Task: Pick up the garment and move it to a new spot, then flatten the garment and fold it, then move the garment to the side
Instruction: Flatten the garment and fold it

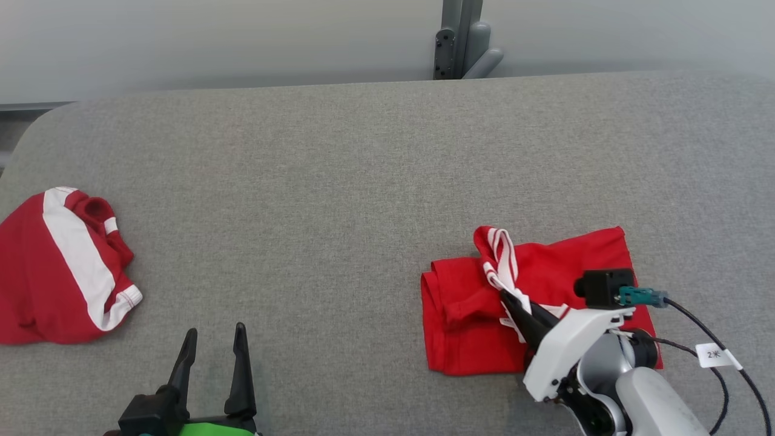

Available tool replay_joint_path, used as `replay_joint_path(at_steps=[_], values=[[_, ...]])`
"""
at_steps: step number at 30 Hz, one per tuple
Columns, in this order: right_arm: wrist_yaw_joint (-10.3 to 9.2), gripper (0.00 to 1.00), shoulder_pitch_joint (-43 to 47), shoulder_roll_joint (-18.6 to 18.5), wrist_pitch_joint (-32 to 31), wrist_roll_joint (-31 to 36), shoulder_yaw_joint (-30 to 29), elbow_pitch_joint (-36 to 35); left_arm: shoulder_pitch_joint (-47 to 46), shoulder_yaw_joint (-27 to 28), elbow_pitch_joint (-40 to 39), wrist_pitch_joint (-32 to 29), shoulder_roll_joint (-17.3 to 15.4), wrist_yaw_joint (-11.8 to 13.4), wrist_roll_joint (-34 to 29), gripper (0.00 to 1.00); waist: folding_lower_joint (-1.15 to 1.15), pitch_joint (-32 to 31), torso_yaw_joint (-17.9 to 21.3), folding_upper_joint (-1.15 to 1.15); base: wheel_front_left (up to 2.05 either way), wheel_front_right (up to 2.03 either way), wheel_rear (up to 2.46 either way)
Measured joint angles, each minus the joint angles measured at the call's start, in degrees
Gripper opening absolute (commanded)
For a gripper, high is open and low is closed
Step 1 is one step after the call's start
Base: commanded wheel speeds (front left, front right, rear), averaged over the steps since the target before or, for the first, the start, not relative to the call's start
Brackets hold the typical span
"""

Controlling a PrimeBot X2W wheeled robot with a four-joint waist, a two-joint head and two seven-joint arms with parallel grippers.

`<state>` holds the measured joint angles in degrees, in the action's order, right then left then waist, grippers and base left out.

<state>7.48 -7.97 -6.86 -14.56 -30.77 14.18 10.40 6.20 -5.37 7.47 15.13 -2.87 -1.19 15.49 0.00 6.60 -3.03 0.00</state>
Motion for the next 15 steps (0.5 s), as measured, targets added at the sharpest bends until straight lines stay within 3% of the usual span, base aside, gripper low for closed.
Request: replay_joint_path(at_steps=[4,14,15], values=[[0.00,0.00,-2.90,2.57,2.52,0.69,1.55,3.76,-0.18,-0.35,0.55,0.00,0.00,-0.15,-0.16,1.00,0.00,0.62,-0.81,0.00,0.00,0.00,0.00],[0.00,0.00,-5.02,3.64,4.68,0.31,4.85,7.51,-0.38,-1.10,1.32,0.00,0.00,0.15,0.04,1.00,0.00,0.88,-1.68,0.00,0.00,0.00,0.00],[0.00,0.47,-5.13,3.70,5.00,0.45,5.15,7.53,-0.38,-1.11,1.37,0.00,0.00,0.16,0.05,1.00,0.00,0.90,-1.53,0.00,0.00,0.00,0.00]])
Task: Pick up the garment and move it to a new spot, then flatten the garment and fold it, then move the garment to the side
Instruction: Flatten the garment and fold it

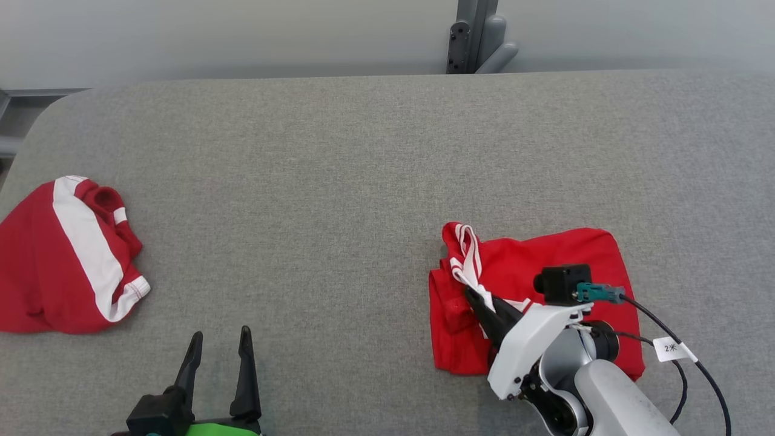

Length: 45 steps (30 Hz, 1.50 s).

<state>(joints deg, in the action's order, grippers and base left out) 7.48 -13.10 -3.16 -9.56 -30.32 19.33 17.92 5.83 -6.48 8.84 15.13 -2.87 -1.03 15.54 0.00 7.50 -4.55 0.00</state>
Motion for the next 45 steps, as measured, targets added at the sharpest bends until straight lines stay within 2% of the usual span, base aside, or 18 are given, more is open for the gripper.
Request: replay_joint_path(at_steps=[1,5,8,13,15,16,17,18,21,25,30,33,38,45], values=[[0.00,1.00,0.00,0.05,0.44,0.47,0.40,-0.15,0.01,0.01,0.07,0.00,0.00,0.00,0.00,1.00,0.00,0.04,0.15,0.00,0.00,0.00,0.00],[0.00,1.00,0.90,-0.04,2.35,1.96,0.26,-4.05,0.02,0.51,0.07,0.00,0.00,0.01,0.00,1.00,0.00,0.00,0.89,0.00,0.00,0.00,0.00],[0.00,1.00,3.64,-1.33,3.80,2.10,-0.76,-10.16,0.23,1.16,-0.02,0.00,0.00,0.03,-0.03,1.00,0.00,-0.29,1.52,0.00,0.00,0.00,0.00],[0.00,1.00,8.48,-6.21,6.58,4.24,-5.48,-20.46,1.62,1.62,-0.40,0.00,0.00,0.53,0.24,1.00,0.00,-1.09,3.08,0.00,0.00,0.00,0.00],[0.00,1.00,10.35,-6.65,7.75,4.25,-8.73,-21.83,1.90,1.31,-0.46,0.00,0.00,0.54,0.53,1.00,0.00,-1.40,3.74,0.00,0.00,0.00,0.00],[0.00,0.49,11.16,-7.28,8.17,4.80,-9.84,-21.84,1.88,1.12,-0.52,0.00,0.00,0.54,0.56,1.00,0.00,-1.52,4.03,0.00,0.00,0.00,0.00],[0.00,0.09,11.86,-8.09,8.86,5.33,-10.83,-21.61,1.87,0.90,-0.57,0.00,0.00,0.59,0.57,1.00,0.00,-1.63,4.32,0.00,0.00,0.00,0.00],[0.00,0.00,12.33,-8.48,9.20,5.50,-11.70,-20.83,1.81,0.71,-0.71,0.00,0.02,0.62,0.63,1.00,0.00,-1.70,4.52,0.00,0.00,0.00,0.00],[0.00,0.00,13.01,-9.33,10.58,6.91,-12.33,-16.93,1.71,0.47,-0.96,0.00,0.02,0.60,0.98,1.00,0.00,-1.35,4.80,0.00,0.00,0.00,0.00],[0.00,0.00,11.93,-9.01,13.29,9.18,-10.03,-10.12,1.04,0.33,-0.96,0.00,0.02,0.47,0.90,1.00,0.00,-0.47,4.60,0.00,0.00,0.00,0.00],[0.01,0.00,6.38,-7.42,16.10,11.56,-1.43,-1.37,0.59,0.64,-0.79,0.00,0.02,0.08,0.36,1.00,0.00,0.58,4.00,0.00,0.00,0.00,0.00],[0.01,0.00,1.85,-4.65,17.67,11.77,3.11,3.52,0.42,0.43,-0.44,0.00,0.02,-0.05,0.04,1.00,0.00,0.93,3.57,0.00,0.00,0.00,0.00],[0.01,0.00,-4.16,-2.58,16.95,11.70,7.70,12.40,-0.40,-0.12,-0.45,0.00,0.02,-0.05,0.03,1.00,0.00,1.25,2.31,0.00,0.00,0.00,0.00],[0.01,0.00,-10.85,-0.57,17.12,11.21,13.29,19.61,-0.54,-0.43,-0.19,0.00,0.01,0.04,0.42,1.00,0.00,1.85,0.59,0.00,0.00,0.00,0.00]])
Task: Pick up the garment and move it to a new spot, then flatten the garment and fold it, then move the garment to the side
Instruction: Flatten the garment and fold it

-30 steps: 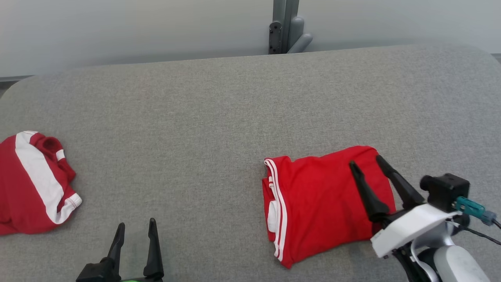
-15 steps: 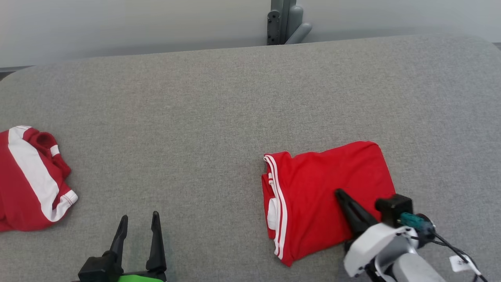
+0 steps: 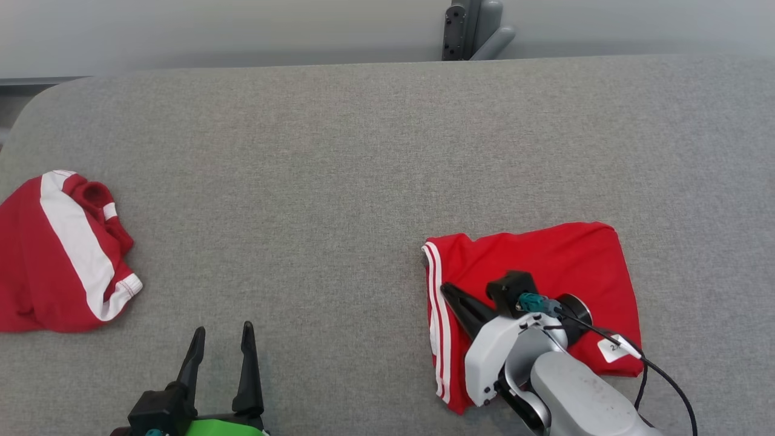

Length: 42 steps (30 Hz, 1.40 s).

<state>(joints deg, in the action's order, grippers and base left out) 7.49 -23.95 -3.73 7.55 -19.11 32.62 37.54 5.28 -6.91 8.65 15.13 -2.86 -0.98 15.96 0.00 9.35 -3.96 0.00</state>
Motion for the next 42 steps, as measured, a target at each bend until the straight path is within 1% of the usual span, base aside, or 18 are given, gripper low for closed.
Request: replay_joint_path(at_steps=[4,8,12,14,15,16,17,18,20,21,23,25,28,31,34,38,42], values=[[-0.01,0.00,-1.94,0.53,-0.89,-1.15,3.67,3.55,-0.02,-0.36,0.12,0.00,0.01,0.08,0.64,1.00,0.00,-0.20,-0.69,0.00,0.00,0.00,0.00],[0.00,0.00,-2.66,0.86,1.05,-2.85,5.93,4.60,-0.04,-0.13,-0.07,0.00,0.01,0.47,1.04,1.00,0.00,-1.10,-0.91,0.00,0.00,0.00,0.00],[0.00,0.00,-2.75,0.87,4.49,-3.37,5.94,2.54,0.30,0.76,-0.93,0.00,0.00,0.57,1.08,1.00,0.00,-2.40,-0.52,0.00,0.00,0.00,0.00],[0.00,0.00,-1.96,0.27,5.93,-2.66,3.83,-0.27,0.86,1.26,-1.45,0.00,0.01,0.57,1.11,1.00,0.00,-3.25,-0.13,0.00,0.00,0.00,0.00],[0.01,0.11,-1.14,-0.53,6.36,-1.92,2.58,-2.05,1.19,1.62,-1.66,0.00,0.00,0.58,1.11,1.00,0.00,-3.65,0.11,0.00,0.00,0.00,0.00],[0.01,0.35,0.14,-1.62,6.73,-1.36,0.75,-4.14,1.51,2.01,-1.91,0.00,0.00,0.57,1.12,1.00,0.00,-4.08,0.39,0.00,0.00,0.00,0.00],[0.01,0.85,1.83,-3.02,6.98,-0.48,-1.42,-6.51,1.85,2.36,-2.19,0.00,0.00,0.56,1.13,1.00,0.00,-4.54,0.76,0.00,0.00,0.00,0.00],[0.01,1.00,3.48,-4.38,7.17,1.00,-3.47,-8.79,2.13,2.76,-2.45,0.00,0.00,0.53,1.13,1.00,0.00,-4.92,1.15,0.00,0.00,0.00,0.00],[0.00,1.00,7.10,-6.26,7.26,3.01,-8.45,-14.30,2.57,3.60,-3.01,0.00,0.01,0.45,1.13,1.00,0.00,-5.62,2.05,0.00,0.00,0.00,0.00],[0.00,1.00,9.08,-6.41,7.36,3.05,-11.52,-17.90,2.65,4.07,-3.49,0.00,0.01,0.41,1.14,1.00,0.00,-5.94,2.56,0.00,0.00,0.00,0.00],[0.02,1.00,12.95,-7.56,7.46,6.54,-16.55,-24.12,2.71,4.98,-4.54,0.00,-0.01,0.40,0.97,1.00,0.00,-6.57,3.65,0.00,0.00,0.00,0.00],[0.02,1.00,16.94,-8.35,7.49,8.32,-21.81,-28.13,2.94,5.44,-5.08,0.00,-0.02,0.21,0.41,1.00,0.00,-7.23,4.51,0.00,0.00,0.00,0.00],[0.00,1.00,22.10,-8.36,7.50,10.65,-27.76,-32.90,2.97,5.78,-5.50,0.00,0.02,-0.15,-1.21,1.00,0.00,-8.31,5.52,0.00,0.00,0.00,0.00],[0.01,1.00,25.62,-7.88,7.50,11.74,-32.03,-34.35,2.96,6.09,-4.82,0.00,0.02,-0.73,-2.59,1.00,0.00,-9.33,6.10,0.00,0.00,0.00,0.00],[0.00,1.00,28.48,-7.26,7.50,12.28,-34.21,-33.40,2.96,6.49,-3.75,0.00,0.02,-1.04,-3.69,1.00,0.00,-10.22,6.20,0.00,0.00,0.00,0.00],[0.00,1.00,29.91,-5.84,7.49,12.28,-35.29,-30.88,2.96,7.09,-2.55,0.00,0.01,-1.57,-4.00,1.00,0.00,-10.85,5.91,0.00,0.00,0.00,0.00],[0.01,1.00,29.91,-4.75,7.50,12.39,-35.71,-29.87,2.96,7.28,-1.72,0.00,0.01,-2.07,-4.22,1.00,0.00,-11.03,5.66,0.00,0.00,0.00,0.00]])
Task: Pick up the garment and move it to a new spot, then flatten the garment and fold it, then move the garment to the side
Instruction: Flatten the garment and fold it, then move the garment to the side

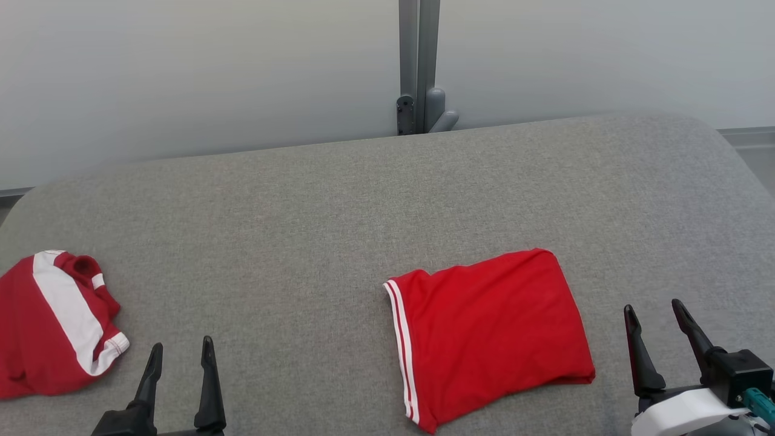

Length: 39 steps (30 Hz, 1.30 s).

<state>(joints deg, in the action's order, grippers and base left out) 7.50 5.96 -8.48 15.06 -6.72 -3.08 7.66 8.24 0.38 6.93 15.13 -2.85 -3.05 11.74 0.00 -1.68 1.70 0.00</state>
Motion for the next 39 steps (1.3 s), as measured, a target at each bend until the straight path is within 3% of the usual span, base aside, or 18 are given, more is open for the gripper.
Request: replay_joint_path(at_steps=[12,16,18,24,28,34,35,36,37,39], values=[[0.00,1.00,-0.97,0.26,-0.01,-0.20,0.89,1.04,-0.04,-0.25,0.49,0.00,0.00,-0.40,-0.10,1.00,0.00,0.30,-1.15,0.00,0.00,0.00,0.00],[0.00,1.00,-3.07,-1.44,-0.37,-5.43,3.83,4.33,-0.03,-0.45,0.26,0.00,0.00,-0.37,-0.10,1.00,0.00,0.92,-1.03,0.00,0.00,0.00,0.00],[0.00,1.00,-5.69,-3.32,-5.42,-10.21,5.53,5.49,-0.04,-0.44,0.20,0.00,0.00,-0.37,-0.21,1.00,0.00,1.43,-0.91,0.00,0.00,0.00,0.00],[0.01,1.00,-14.72,-10.83,-28.44,-20.70,11.61,8.57,-1.40,-0.94,0.18,0.00,0.00,-0.41,-0.33,1.00,0.00,4.23,-0.66,0.00,0.00,0.00,0.00],[-0.02,1.00,-19.12,-11.03,-34.21,-24.80,13.51,13.04,-3.49,-2.33,0.29,0.00,0.01,-0.41,-0.30,1.00,0.00,6.57,-1.01,0.00,0.00,0.00,0.00],[-0.02,1.00,-22.69,-9.89,-35.71,-29.65,16.75,18.83,-5.68,-3.30,0.57,0.00,0.01,0.01,0.41,1.00,0.00,9.41,-2.84,0.00,0.00,0.00,0.00],[-0.02,0.95,-23.01,-10.04,-35.67,-30.07,17.31,19.05,-5.75,-3.32,0.58,0.00,0.01,0.01,0.41,1.00,0.00,9.69,-3.06,0.00,0.00,0.00,0.00],[-0.02,0.20,-23.48,-10.16,-35.44,-31.37,17.67,19.37,-5.91,-3.33,0.58,0.00,0.01,0.02,0.41,1.00,0.00,10.11,-3.35,0.00,0.00,0.00,0.00],[-0.02,0.00,-23.92,-10.23,-35.05,-32.73,18.06,19.52,-6.04,-3.26,0.56,0.00,0.01,0.03,0.41,1.00,0.00,10.49,-3.56,0.00,0.00,0.00,0.00],[-0.02,0.00,-24.73,-10.54,-34.29,-34.72,19.34,19.53,-6.10,-3.00,0.38,0.00,0.00,0.10,0.41,1.00,0.00,11.22,-3.81,0.00,0.00,0.00,0.00]])
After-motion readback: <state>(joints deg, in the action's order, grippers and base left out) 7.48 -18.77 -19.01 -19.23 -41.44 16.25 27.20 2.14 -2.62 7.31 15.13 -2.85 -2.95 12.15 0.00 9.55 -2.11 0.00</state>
